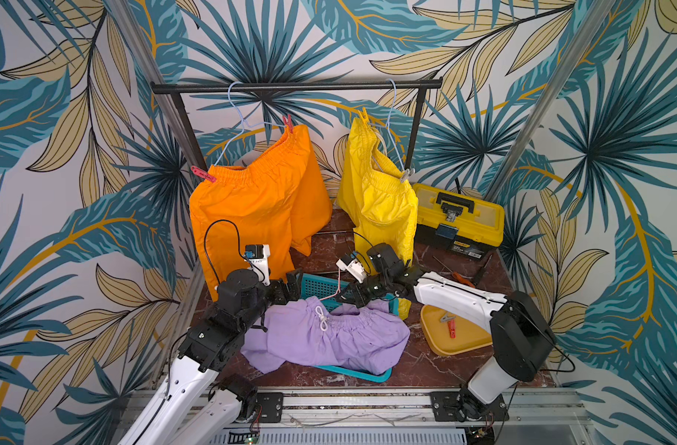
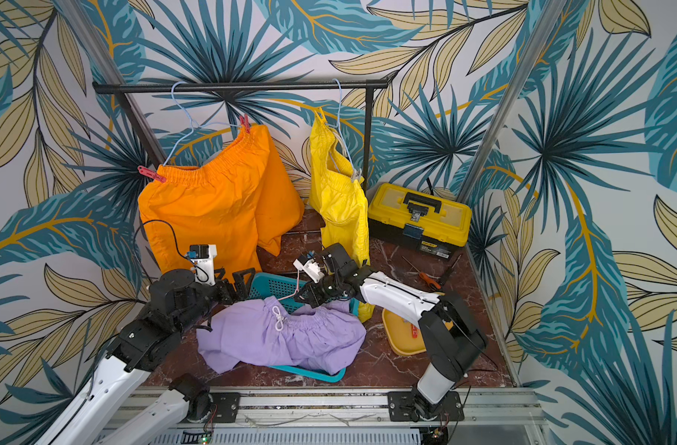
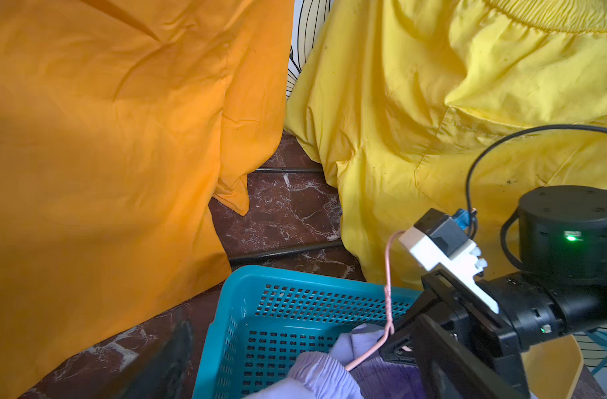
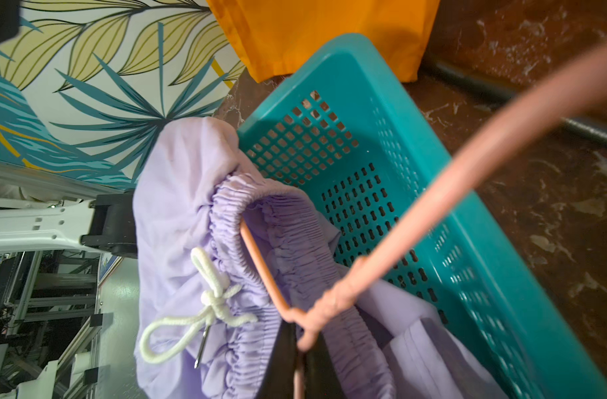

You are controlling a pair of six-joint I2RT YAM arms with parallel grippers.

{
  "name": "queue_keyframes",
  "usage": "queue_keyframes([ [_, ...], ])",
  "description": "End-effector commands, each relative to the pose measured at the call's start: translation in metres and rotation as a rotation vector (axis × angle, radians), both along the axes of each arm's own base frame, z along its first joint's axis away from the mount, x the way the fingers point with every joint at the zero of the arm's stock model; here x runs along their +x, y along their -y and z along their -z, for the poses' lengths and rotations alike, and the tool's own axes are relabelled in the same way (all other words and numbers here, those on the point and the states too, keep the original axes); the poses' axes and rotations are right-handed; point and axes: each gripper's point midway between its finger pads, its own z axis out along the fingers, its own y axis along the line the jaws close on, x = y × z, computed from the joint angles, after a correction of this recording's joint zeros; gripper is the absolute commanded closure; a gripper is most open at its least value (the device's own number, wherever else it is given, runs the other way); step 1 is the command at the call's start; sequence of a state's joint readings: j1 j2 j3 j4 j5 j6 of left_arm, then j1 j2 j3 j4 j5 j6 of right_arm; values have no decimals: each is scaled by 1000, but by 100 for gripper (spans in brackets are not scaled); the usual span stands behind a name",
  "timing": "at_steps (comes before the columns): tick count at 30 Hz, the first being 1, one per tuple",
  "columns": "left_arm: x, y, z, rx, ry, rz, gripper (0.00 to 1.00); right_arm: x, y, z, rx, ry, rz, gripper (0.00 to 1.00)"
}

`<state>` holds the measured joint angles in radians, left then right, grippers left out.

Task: Remove the clothespins securing shorts to the hanger
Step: Pick up the hanger from the basket.

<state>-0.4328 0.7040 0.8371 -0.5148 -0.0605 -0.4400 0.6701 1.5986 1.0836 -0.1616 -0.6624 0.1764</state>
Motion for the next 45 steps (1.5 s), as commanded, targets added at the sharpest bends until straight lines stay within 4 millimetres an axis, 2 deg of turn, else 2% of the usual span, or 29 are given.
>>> queue_keyframes([
  [1, -1, 2, -2, -27, -18, 8, 0, 0, 6, -36, 87, 126, 36, 100],
  [8, 5, 1, 6, -42, -66, -22, 1, -22, 44, -97, 183, 346, 131, 100],
  [12, 6, 3, 3, -25, -85, -9, 0, -37, 67, -116, 190, 439, 167, 100],
  [15, 2, 10, -10, -14, -64, 51, 1, -45, 78, -120, 175, 486, 172, 100],
  [20, -15, 20, -27, 14, -57, 167, 0, -57, 82, -123, 176, 501, 125, 100],
  [24, -29, 24, -33, -5, -87, 227, 0, -51, 82, -122, 190, 490, 128, 100],
  [26, -36, 33, -30, -30, -131, 291, 0, -48, 81, -120, 216, 477, 120, 100],
  [29, -44, 42, -15, -47, -235, 357, 0, -41, 82, -124, 276, 463, 123, 100],
  [32, -48, 37, 0, -21, -278, 347, 0, -41, 83, -127, 330, 458, 98, 100],
  [35, -51, 29, 5, 4, -285, 324, 0, -44, 83, -130, 356, 461, 72, 100],
  [38, -46, 18, 14, 45, -304, 268, 0, -51, 82, -134, 383, 464, 35, 100],
  [42, -44, 21, 14, 32, -308, 303, 0, -56, 83, -136, 396, 467, 10, 100],
  [45, -40, 15, 11, 62, -290, 287, 0, -58, 83, -135, 391, 461, 1, 100],
])
